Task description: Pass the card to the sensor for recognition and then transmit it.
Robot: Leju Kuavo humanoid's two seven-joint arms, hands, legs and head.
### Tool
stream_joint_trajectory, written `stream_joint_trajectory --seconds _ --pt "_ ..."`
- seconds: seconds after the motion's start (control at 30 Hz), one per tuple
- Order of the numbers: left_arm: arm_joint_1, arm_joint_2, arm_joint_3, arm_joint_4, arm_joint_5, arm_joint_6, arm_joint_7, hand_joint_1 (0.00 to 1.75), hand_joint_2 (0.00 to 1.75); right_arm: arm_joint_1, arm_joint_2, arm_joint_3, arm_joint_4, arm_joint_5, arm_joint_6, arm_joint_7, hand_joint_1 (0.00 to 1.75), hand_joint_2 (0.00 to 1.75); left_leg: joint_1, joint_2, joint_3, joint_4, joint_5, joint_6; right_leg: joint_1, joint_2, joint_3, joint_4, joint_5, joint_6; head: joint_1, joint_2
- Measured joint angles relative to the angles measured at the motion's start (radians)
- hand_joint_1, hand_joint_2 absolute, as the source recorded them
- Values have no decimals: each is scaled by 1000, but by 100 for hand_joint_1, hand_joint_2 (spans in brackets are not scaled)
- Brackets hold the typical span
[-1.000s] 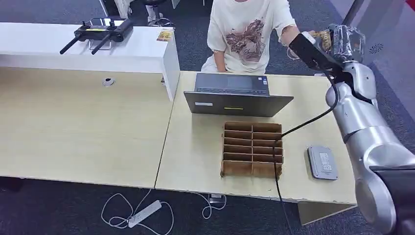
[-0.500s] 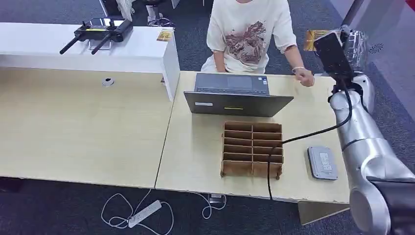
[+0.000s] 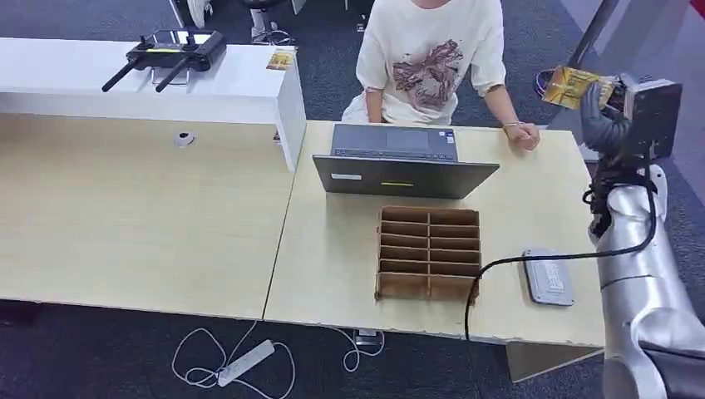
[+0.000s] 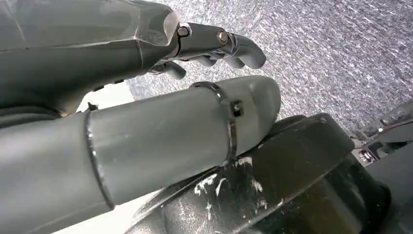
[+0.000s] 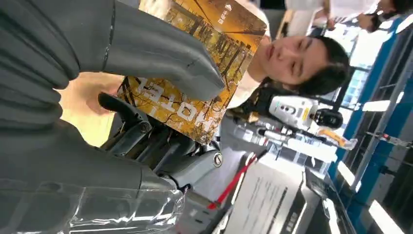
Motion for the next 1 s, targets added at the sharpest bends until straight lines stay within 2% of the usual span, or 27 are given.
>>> stream_joint_trajectory --seconds 0.1,0.3,0.5,1.0 --pt "0 0 0 0 -7 -1 -1 0 0 64 -29 -27 -62 -81 51 5 175 175 0 -1 0 0 0 1 0 0 0 0 0 0 0 0" --pt "0 1 0 0 -16 -3 -1 0 0 190 -73 -80 -159 -162 119 17 175 175 0 -1 -1 0 -1 1 -1 0 0 0 0 0 0 0" --pt "-1 1 0 0 -20 -3 1 0 0 249 -112 -119 -177 -230 200 42 175 175 -1 -1 0 0 -1 1 -1 0 0 0 0 0 0 0" --pt "-2 1 0 0 -19 -3 -1 0 0 314 -195 -125 -120 -166 289 35 175 175 -1 -1 0 0 -1 1 -1 0 0 0 0 1 0 0"
